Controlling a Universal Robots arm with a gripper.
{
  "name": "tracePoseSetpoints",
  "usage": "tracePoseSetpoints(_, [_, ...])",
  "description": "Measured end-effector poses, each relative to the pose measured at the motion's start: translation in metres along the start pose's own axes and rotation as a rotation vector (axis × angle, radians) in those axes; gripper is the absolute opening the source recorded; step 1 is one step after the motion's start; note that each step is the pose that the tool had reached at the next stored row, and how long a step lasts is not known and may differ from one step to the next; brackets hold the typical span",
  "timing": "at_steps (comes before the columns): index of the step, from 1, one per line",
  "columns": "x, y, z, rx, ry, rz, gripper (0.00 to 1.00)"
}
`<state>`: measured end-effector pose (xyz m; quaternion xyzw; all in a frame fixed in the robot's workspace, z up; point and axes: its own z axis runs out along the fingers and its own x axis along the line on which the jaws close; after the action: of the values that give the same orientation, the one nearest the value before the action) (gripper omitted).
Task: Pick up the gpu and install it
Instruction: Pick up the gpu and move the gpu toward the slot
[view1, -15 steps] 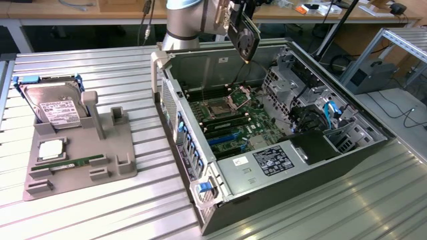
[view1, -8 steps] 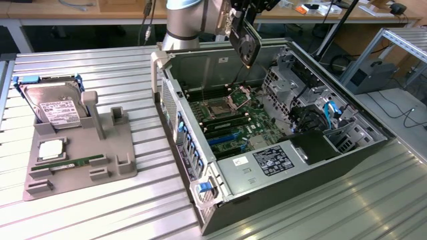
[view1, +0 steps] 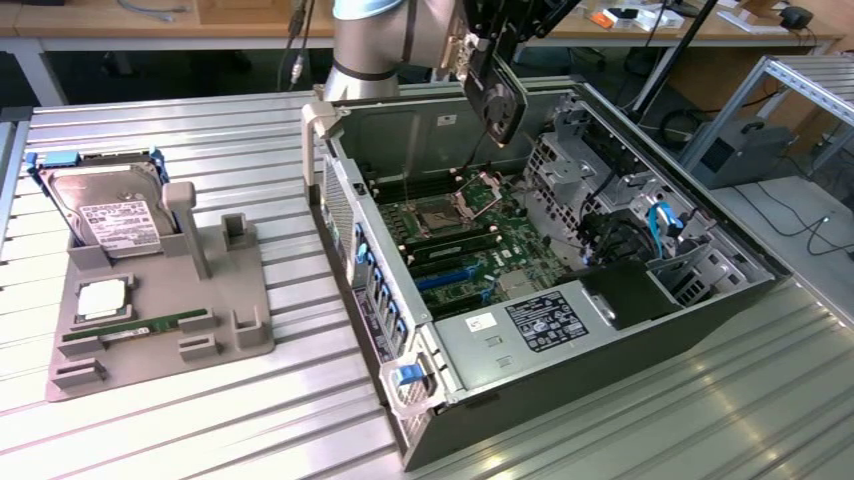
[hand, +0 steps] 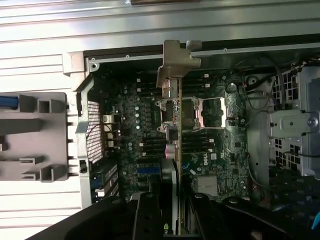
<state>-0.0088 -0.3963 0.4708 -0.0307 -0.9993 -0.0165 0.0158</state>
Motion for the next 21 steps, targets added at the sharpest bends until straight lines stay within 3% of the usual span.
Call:
tracePoseSetpoints(15, [-0.015,0.0004,0.0173,0.0001,0.0007,0.000,0.27])
tracePoseSetpoints(21, [-0.017,0.0000,0.0255,0.0001,0.0007,0.000,0.27])
